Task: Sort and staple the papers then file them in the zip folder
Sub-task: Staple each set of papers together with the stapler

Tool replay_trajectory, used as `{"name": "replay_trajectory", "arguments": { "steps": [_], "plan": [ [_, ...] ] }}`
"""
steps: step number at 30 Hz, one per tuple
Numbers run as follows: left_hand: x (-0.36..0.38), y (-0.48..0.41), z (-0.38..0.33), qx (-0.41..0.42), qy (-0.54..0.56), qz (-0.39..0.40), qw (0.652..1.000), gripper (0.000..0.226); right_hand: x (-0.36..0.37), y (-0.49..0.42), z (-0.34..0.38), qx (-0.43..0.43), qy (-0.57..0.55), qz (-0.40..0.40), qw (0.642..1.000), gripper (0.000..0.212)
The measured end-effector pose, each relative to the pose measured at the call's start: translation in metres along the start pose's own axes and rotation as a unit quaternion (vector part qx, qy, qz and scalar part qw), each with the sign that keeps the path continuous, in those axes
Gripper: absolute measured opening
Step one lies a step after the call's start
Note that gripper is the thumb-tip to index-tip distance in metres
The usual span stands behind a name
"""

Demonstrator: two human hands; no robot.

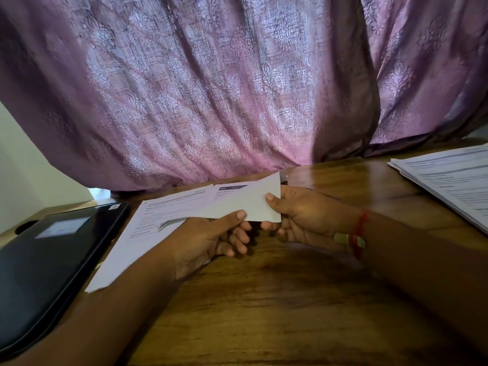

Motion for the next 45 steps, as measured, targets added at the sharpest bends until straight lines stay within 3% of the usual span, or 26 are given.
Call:
{"name": "replay_trajectory", "arguments": {
  "steps": [11,19,28,38,45],
  "plan": [
    [-0.0024,-0.0007,0.0013,0.003,0.005,-0.004,1.0,0.026,-0.0072,0.0093,0.0011,0.107,0.045,0.049,0.992,0.025],
    [-0.0031,-0.0014,-0.0003,0.016,0.029,-0.001,0.999,0.025,-0.0039,0.0082,0.0009,0.062,0.066,0.055,0.994,0.019],
    [0.0009,-0.0029,0.0025,0.023,-0.003,0.011,1.0,0.032,0.0,0.0085,-0.0016,0.065,0.097,0.064,0.991,0.02],
    [0.0004,-0.0044,0.0025,0.039,-0.011,-0.001,0.999,0.029,-0.0037,0.0083,0.0023,0.088,0.105,0.025,0.99,0.04],
    [0.001,-0.0044,0.0021,0.039,-0.011,0.004,0.999,0.029,-0.0069,0.0061,0.0008,0.038,0.117,0.006,0.992,0.032]
  ]
}}
Point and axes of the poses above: each hand's wrist, its own y-axis away from the middle knuckle, its own x-axis out of the palm, z = x × y, the point moved 3 cm from there along -y, towards the middle knuckle, and after that the axes turned 10 degrees about -y, right-handed, at the moved point
